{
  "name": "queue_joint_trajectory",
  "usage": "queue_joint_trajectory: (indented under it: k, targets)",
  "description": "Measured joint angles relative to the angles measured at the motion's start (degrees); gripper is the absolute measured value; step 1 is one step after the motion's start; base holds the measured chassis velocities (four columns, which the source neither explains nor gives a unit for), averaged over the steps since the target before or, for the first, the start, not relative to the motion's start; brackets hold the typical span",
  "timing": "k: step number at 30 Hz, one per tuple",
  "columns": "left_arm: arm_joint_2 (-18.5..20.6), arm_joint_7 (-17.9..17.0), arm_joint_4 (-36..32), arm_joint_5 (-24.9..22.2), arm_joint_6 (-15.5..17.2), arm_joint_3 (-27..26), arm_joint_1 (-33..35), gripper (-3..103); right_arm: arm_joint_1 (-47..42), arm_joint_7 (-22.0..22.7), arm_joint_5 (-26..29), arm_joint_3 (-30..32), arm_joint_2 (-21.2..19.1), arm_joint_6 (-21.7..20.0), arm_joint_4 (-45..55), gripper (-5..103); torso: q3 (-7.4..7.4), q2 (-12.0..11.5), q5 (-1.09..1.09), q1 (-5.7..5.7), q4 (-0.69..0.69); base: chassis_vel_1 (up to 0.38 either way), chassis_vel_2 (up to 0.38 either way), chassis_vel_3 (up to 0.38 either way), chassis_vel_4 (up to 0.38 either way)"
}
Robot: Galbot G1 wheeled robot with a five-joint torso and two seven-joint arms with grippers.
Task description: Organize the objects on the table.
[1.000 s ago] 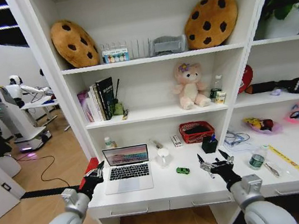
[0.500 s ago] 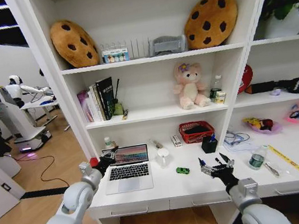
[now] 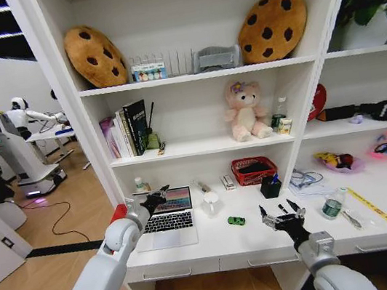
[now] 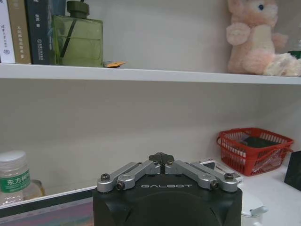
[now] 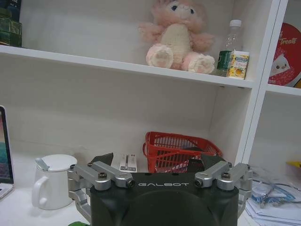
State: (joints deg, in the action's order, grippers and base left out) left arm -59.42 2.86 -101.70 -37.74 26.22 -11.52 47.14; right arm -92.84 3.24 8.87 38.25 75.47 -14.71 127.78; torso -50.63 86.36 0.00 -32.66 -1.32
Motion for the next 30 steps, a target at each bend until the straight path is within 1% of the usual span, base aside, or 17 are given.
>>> queue_joint_trajectory:
  k: [2, 3, 5, 6, 8, 14, 15, 17, 18, 19, 20, 21, 22, 26, 28, 30]
  targets:
    - [0.4, -0.1, 0.7, 0.2, 1.1, 0.0, -0.5, 0, 0.1, 0.0, -0.1, -0.2, 0.1, 0.0, 0.0, 100, 0.0, 0.0, 0.0, 0.0, -0.01, 0.0, 0.0, 0.0, 0.0]
    - [0.4, -0.1, 0.7, 0.2, 1.1, 0.0, -0.5, 0, 0.1, 0.0, -0.1, -0.2, 0.1, 0.0, 0.0, 100, 0.0, 0.0, 0.0, 0.0, -0.01, 0.0, 0.0, 0.0, 0.0]
    - [1.0, 0.0, 0.5, 1.2, 2.7, 0.0, -0.3, 0, -0.1, 0.1, -0.2, -0.2, 0.0, 0.1, 0.0, 100, 0.0, 0.0, 0.0, 0.0, 0.0, 0.0, 0.0, 0.0, 0.0]
    - [1.0, 0.0, 0.5, 1.2, 2.7, 0.0, -0.3, 0, -0.1, 0.1, -0.2, -0.2, 0.0, 0.1, 0.0, 100, 0.0, 0.0, 0.0, 0.0, 0.0, 0.0, 0.0, 0.0, 0.0]
    - [1.5, 0.1, 0.0, 3.1, 4.8, -0.1, 0.2, 0, -0.5, 0.5, -0.2, -0.1, -0.1, 0.2, 0.2, 100, 0.0, 0.0, 0.0, 0.0, 0.0, 0.0, 0.0, 0.0, 0.0]
    - [2.4, 0.6, -1.9, 4.0, 5.7, -0.4, 1.7, 0, -1.3, 0.8, -0.2, 0.2, -0.5, 0.2, 0.8, 100, 0.0, 0.0, -0.01, 0.0, -0.01, 0.0, 0.0, 0.0, 0.0]
    - [2.6, 0.9, -2.4, 4.0, 5.5, -0.5, 2.2, 0, -1.4, 0.8, -0.3, 0.2, -0.5, 0.3, 0.8, 100, 0.0, 0.0, 0.0, 0.0, -0.01, 0.0, 0.0, 0.0, 0.0]
    - [2.8, 1.3, -3.6, 3.9, 3.8, -0.8, 2.7, 0, -1.4, 0.8, -0.7, -0.1, -0.2, 0.4, 0.7, 100, 0.0, 0.0, 0.0, 0.0, 0.0, 0.0, 0.0, 0.0, 0.0]
    - [2.8, 1.3, -3.6, 3.9, 3.8, -0.8, 2.7, 0, -1.4, 0.8, -0.7, -0.1, -0.2, 0.4, 0.7, 100, 0.0, 0.0, 0.0, 0.0, 0.0, 0.0, 0.0, 0.0, 0.0]
    - [2.6, 1.2, -3.6, 3.8, 2.8, -0.9, 2.5, 0, -1.4, 0.8, -1.1, -0.4, 0.0, 0.5, 0.6, 100, 0.0, 0.0, 0.0, 0.01, 0.0, 0.0, 0.0, 0.0, 0.0]
    - [2.6, 1.2, -3.6, 3.8, 2.8, -0.9, 2.5, 0, -1.4, 0.8, -1.1, -0.4, 0.0, 0.5, 0.6, 100, 0.0, 0.0, 0.0, 0.01, 0.0, 0.0, 0.0, 0.0, 0.0]
    - [2.1, 1.2, -3.3, 3.6, 1.2, -1.0, 1.7, 0, -1.4, 0.8, -1.5, -1.0, 0.3, 0.6, 0.4, 100, 0.0, 0.0, -0.01, 0.0, -0.01, 0.0, 0.0, 0.0, 0.0]
    - [1.8, 0.9, -2.7, 3.4, 0.6, -1.0, 0.9, 0, -1.4, 0.8, -1.8, -1.4, 0.4, 0.6, 0.3, 100, 0.0, 0.0, 0.0, 0.0, -0.01, 0.0, 0.0, 0.0, 0.0]
    - [1.0, 0.5, -0.3, 2.9, 0.2, -0.4, -1.3, 0, -1.3, 0.7, -2.2, -1.8, 0.5, 0.8, -0.1, 100, 0.0, 0.0, 0.0, 0.0, -0.01, 0.0, 0.0, 0.0, 0.0]
    - [0.3, 0.8, 2.6, 2.9, -0.1, 0.1, -3.5, 0, -1.1, 0.7, -2.3, -1.7, 0.6, 1.0, -0.3, 100, 0.0, 0.0, 0.0, 0.0, -0.01, 0.0, 0.0, 0.0, 0.0]
    - [0.2, 0.8, 2.9, 2.9, -0.1, 0.2, -3.7, 0, -1.1, 0.7, -2.2, -1.6, 0.7, 1.1, -0.3, 100, 0.0, 0.0, 0.0, 0.0, -0.01, 0.0, 0.0, 0.0, 0.0]
